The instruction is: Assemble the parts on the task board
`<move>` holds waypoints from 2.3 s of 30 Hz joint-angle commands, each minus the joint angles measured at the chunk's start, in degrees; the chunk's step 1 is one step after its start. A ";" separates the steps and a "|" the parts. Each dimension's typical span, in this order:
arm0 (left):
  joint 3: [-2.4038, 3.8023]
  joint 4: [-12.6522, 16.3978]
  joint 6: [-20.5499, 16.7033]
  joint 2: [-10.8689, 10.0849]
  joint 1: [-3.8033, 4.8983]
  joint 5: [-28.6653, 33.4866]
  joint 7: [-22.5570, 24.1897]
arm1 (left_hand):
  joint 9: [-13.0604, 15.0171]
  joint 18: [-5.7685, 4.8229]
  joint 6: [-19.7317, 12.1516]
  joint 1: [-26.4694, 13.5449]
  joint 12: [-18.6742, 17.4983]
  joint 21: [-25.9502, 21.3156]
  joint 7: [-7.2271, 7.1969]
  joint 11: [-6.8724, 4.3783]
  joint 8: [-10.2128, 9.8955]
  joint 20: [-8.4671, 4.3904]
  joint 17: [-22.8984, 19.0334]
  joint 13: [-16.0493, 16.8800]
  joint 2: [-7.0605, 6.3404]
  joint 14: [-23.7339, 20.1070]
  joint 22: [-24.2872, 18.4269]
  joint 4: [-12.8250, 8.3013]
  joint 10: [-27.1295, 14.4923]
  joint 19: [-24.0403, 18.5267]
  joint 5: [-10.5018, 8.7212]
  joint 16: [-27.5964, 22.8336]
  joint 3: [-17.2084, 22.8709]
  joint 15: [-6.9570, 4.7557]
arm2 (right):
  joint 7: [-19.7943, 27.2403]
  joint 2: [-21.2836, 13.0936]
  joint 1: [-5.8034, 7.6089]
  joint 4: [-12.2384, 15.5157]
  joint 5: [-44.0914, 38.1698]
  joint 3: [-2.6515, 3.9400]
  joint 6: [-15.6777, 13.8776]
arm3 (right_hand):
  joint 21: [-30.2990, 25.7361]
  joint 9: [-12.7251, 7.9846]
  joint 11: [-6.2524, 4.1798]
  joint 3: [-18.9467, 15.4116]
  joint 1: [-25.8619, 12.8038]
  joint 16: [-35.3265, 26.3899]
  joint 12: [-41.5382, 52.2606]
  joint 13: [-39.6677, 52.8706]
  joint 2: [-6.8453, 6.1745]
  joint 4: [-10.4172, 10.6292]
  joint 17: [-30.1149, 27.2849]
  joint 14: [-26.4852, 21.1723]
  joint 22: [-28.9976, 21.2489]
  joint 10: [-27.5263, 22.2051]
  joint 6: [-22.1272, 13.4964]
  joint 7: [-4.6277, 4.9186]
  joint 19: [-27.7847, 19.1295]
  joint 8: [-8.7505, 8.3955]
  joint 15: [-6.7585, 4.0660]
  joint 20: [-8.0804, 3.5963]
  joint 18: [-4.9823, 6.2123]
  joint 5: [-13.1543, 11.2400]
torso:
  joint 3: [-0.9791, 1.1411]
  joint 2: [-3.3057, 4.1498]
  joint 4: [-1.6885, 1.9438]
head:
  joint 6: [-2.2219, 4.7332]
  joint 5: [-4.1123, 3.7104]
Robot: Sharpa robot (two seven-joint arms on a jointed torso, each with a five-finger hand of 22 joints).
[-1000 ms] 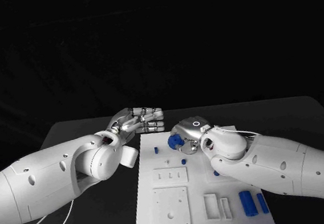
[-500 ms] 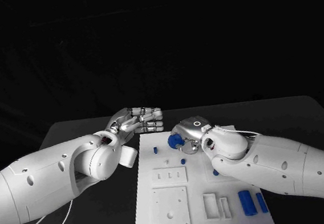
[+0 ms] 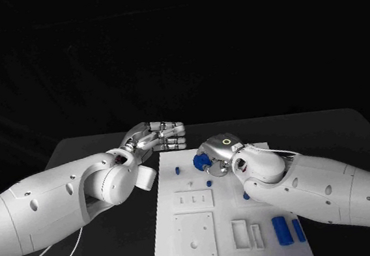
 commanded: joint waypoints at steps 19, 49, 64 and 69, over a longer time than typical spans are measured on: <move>0.03 0.04 0.62 -0.06 0.05 -0.32 0.27 | -0.05 -0.51 -0.40 -0.24 -0.01 -0.16 0.11 -0.01 -0.36 -0.03 0.01 0.09 0.15 -0.27 -0.06 -0.20 -0.40 -0.32 0.16 -0.30 0.00 0.03 | -0.23 -0.22 -0.55 0.93 0.23 -0.21 1.11 | -0.03 0.14 0.06 -0.12 -0.50 -0.13 0.10 0.16 0.22 0.25 0.09 0.03 -0.14 0.04 1.69 -0.07 1.90 0.25 0.05 -0.03 -0.24 -0.44 | -0.04 0.04 0.09 | -0.06 -0.37; 0.03 -0.03 0.60 -0.12 0.05 -0.32 0.22 | -0.08 -0.51 -0.76 -0.18 0.00 -0.18 0.16 0.01 -0.39 -0.01 0.01 0.09 0.10 -0.32 -0.07 -0.13 -0.48 -0.34 0.20 -0.30 0.03 0.04 | -0.08 -0.46 -0.73 -0.15 2.69 -0.19 0.90 | -0.60 -0.26 0.49 -2.77 -0.52 -0.46 -0.44 -0.54 -0.53 2.29 -0.08 0.02 -0.79 -0.26 -8.54 0.52 1.90 -0.12 0.35 0.29 0.00 -0.65 | -0.03 0.01 0.08 | -0.11 -0.35; 0.03 -0.20 0.62 -0.05 0.05 -0.32 0.26 | -0.07 -0.50 -0.88 -0.42 -0.01 -0.18 0.17 0.03 -0.37 0.00 0.01 0.09 0.14 -0.33 -0.06 0.12 -0.54 -0.33 0.19 -0.30 -0.04 0.06 | 1.62 -1.21 -0.73 -0.32 6.39 -0.18 2.60 | 1.06 0.09 -0.13 19.60 -9.65 0.18 0.34 0.46 1.79 1.04 0.42 -0.07 -0.25 -0.94 0.78 0.15 1.75 0.26 -0.31 -0.40 -0.28 2.52 | -0.07 0.01 0.09 | -0.30 -0.23; 0.03 -0.26 0.64 -0.01 0.05 -0.32 0.29 | -0.08 -0.50 -0.96 -0.50 -0.01 -0.18 0.18 0.04 -0.38 0.01 0.01 0.09 0.12 -0.34 -0.07 0.24 -0.58 -0.33 0.23 -0.30 -0.07 0.06 | 1.70 -1.52 -0.73 -0.54 6.95 -0.18 2.72 | 2.86 0.11 -0.29 28.60 -13.78 0.22 0.24 0.63 4.28 -5.03 0.63 -0.22 3.41 -0.86 1.26 -0.02 0.95 0.26 -0.50 -0.66 0.24 6.65 | -0.02 -0.01 0.03 | -0.29 -0.22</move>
